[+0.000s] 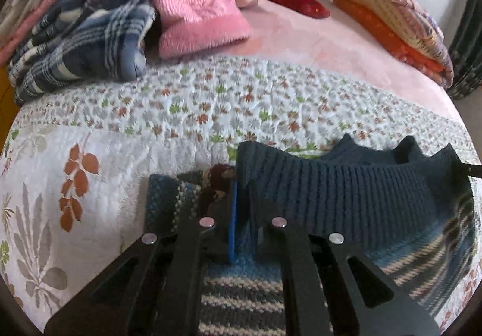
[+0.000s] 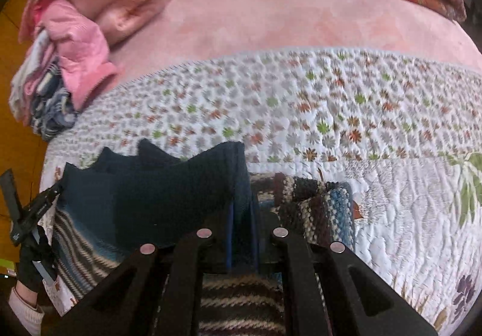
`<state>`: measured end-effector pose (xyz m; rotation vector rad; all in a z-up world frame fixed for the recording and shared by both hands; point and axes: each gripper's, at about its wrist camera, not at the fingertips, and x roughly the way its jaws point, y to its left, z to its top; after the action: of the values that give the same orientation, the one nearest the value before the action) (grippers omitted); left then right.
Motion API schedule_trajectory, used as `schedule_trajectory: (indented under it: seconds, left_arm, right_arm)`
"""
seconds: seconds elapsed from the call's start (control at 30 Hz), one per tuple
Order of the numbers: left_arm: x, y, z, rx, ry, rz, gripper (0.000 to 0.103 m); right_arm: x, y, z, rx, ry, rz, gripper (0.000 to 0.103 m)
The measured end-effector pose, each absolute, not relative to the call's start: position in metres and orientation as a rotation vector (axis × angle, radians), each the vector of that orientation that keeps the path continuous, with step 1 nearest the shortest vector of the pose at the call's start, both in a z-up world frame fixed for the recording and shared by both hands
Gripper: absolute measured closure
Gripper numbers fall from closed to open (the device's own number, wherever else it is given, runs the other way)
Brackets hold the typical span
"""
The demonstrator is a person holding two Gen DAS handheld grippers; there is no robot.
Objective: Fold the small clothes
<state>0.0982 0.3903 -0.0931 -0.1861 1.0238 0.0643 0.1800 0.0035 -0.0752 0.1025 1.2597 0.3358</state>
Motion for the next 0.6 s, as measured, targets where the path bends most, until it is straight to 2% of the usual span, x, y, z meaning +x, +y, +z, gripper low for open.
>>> schedule_trajectory:
  seconds: [0.27,0.3,0.33,0.4,0.5,0.57,0.6]
  left_arm:
    - [0.097,0.405,-0.096,-0.277,1.064,0.085,0.083]
    - [0.094,0.408,-0.092,-0.294,1.066,0.097,0.076]
    - [0.091,0.410,-0.089,-0.305,1.061,0.107,0.073]
    - [0.076,0.416,-0.074,-0.323,1.025,0.109,0.073]
    - [0.052,0.413,-0.052,-0.303,0.992,0.082,0.066]
    - [0.030,0.404,-0.040,-0.277,0.982,0.035,0.062]
    - [0.020,0.399,-0.036,-0.258,0.985,0.017,0.058]
  right_arm:
    - [0.185,0.005,-0.088,0.084,1.280,0.288,0.087]
    - [0.183,0.002,-0.084,0.082,1.274,0.283,0.081]
    - [0.179,-0.002,-0.076,0.083,1.258,0.283,0.075]
    - [0.170,-0.011,-0.064,0.107,1.223,0.305,0.073]
    - [0.147,-0.028,-0.044,0.150,1.218,0.338,0.067]
    - [0.127,-0.039,-0.035,0.150,1.219,0.368,0.058]
    - [0.117,-0.045,-0.034,0.141,1.223,0.370,0.049]
